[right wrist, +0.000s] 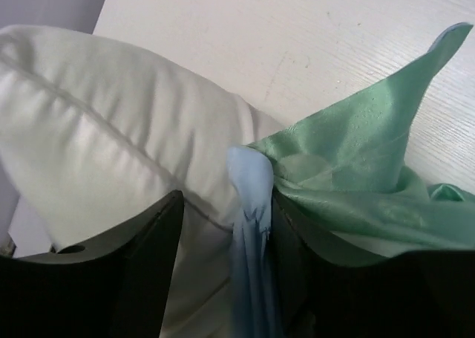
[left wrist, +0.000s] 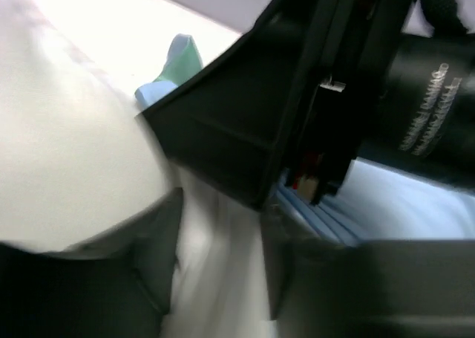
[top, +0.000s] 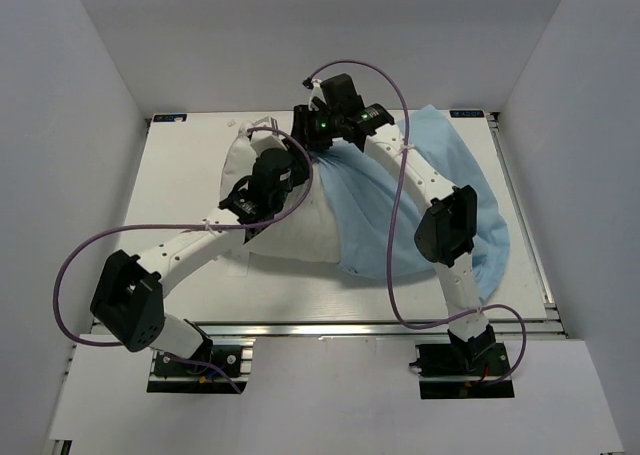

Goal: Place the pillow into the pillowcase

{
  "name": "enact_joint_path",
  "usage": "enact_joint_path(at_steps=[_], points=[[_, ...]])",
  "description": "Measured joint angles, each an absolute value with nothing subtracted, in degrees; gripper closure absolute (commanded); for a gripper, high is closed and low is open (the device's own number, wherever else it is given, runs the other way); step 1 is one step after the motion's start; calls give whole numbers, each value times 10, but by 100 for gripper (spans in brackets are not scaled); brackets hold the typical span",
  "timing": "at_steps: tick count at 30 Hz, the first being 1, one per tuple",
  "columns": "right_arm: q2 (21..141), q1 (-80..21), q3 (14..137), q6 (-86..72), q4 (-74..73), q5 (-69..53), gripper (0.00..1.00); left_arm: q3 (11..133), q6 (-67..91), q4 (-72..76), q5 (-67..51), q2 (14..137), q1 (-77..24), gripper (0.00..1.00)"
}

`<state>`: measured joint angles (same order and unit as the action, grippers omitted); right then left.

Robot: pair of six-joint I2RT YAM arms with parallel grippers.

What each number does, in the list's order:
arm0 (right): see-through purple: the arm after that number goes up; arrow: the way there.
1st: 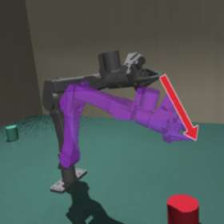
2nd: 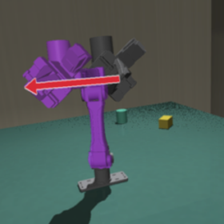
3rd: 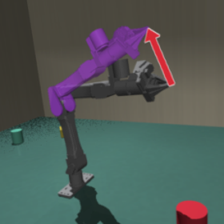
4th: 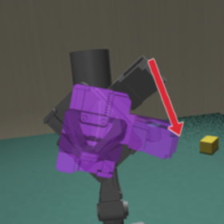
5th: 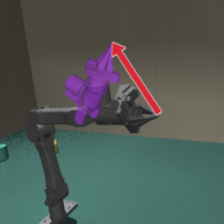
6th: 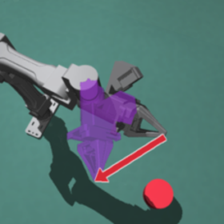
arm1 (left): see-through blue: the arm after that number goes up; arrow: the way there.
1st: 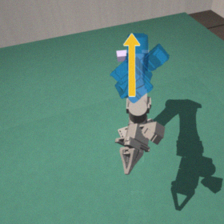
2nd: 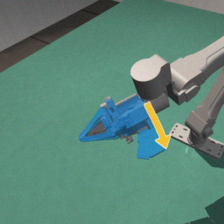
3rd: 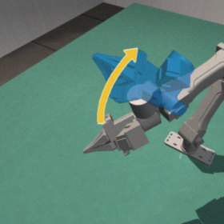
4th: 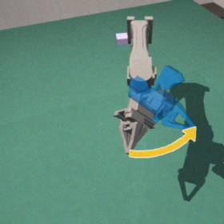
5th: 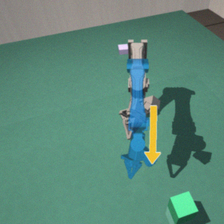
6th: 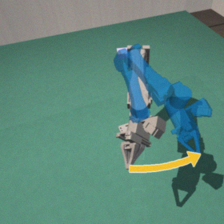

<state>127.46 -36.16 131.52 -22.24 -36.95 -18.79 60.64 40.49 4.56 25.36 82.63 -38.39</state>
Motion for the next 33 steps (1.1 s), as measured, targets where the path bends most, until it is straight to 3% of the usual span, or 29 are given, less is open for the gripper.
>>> enact_joint_path(at_steps=[2,5,12,18,22,27,33], points=[[1265,-355,1314,-212,-371,-183,31,635,386,24,259,830,-388,2],[1228,-330,1303,-206,-377,-180,11,670,360,-8,270,829,-390,2],[1014,-261,1175,-157,-408,-168,11,710,293,-126,274,811,-391,2],[772,-279,900,-149,-388,-145,11,719,274,-245,279,769,-391,2],[681,-279,731,-166,-382,-130,11,717,281,-303,277,744,-391,2],[684,-278,584,-205,-353,-120,11,674,288,-344,253,708,-390,2],[813,-263,607,-232,-310,-56,11,634,253,-359,199,707,-387,2]])
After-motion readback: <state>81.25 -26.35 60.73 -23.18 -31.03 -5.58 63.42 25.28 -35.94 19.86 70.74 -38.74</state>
